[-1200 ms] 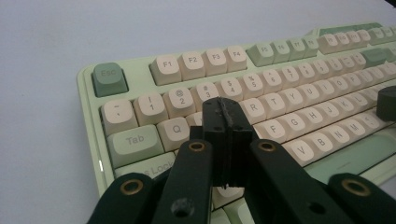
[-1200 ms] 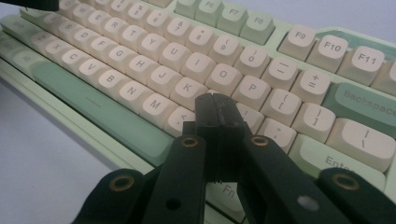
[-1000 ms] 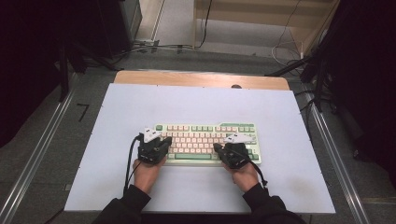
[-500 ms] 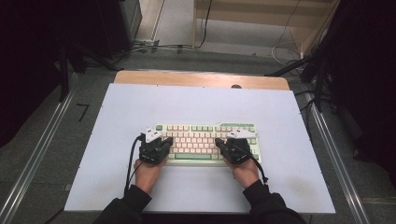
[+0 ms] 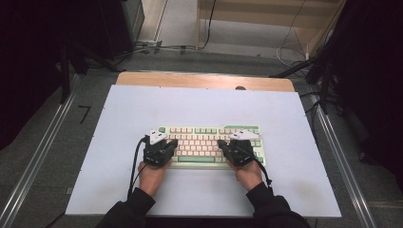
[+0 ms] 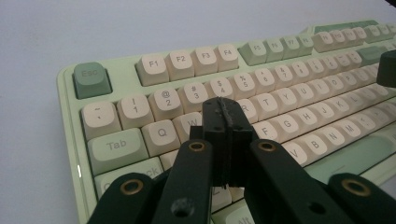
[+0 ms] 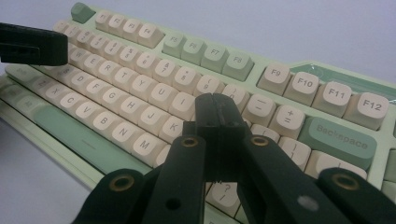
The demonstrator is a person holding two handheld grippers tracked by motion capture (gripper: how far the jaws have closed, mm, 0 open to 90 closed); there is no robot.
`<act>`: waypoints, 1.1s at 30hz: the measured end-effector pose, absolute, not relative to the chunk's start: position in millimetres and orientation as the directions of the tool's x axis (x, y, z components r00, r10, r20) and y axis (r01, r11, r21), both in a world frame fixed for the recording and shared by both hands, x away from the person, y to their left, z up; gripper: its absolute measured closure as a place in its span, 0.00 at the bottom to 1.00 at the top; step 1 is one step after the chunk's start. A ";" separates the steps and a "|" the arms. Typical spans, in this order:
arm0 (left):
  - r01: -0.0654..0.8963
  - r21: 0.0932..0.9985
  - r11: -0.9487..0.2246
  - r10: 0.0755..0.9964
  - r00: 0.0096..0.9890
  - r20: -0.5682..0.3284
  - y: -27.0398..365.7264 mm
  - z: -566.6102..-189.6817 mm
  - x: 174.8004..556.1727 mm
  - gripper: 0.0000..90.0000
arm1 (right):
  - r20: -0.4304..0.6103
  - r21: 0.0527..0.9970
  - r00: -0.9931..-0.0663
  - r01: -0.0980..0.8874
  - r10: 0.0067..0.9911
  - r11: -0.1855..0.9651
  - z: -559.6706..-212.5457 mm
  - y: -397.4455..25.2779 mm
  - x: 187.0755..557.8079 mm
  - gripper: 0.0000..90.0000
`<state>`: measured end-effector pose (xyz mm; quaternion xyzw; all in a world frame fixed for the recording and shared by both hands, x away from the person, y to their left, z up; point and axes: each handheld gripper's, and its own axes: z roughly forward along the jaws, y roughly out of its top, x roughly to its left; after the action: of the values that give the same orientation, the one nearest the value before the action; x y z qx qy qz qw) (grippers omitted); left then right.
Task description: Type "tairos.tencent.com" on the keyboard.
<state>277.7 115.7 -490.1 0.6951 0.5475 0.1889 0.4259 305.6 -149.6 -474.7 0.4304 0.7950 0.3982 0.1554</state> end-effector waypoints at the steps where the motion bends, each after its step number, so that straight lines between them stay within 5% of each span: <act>1: 0.601 0.799 -0.037 0.922 0.329 -0.204 115.4 -490.1 277.9 1.00 | 0.094 0.768 -0.583 0.559 0.807 0.314 -474.7 -149.4 305.8 0.97; 33: 0.592 0.804 -0.050 0.908 0.362 -0.210 92.2 -487.1 289.7 1.00 | 0.087 0.764 -0.588 0.557 0.804 0.325 -477.2 -144.0 308.9 0.97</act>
<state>289.7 92.2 -487.1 0.7015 0.5347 0.1814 0.4348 308.9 -144.0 -477.2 0.4261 0.7988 0.3949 0.1562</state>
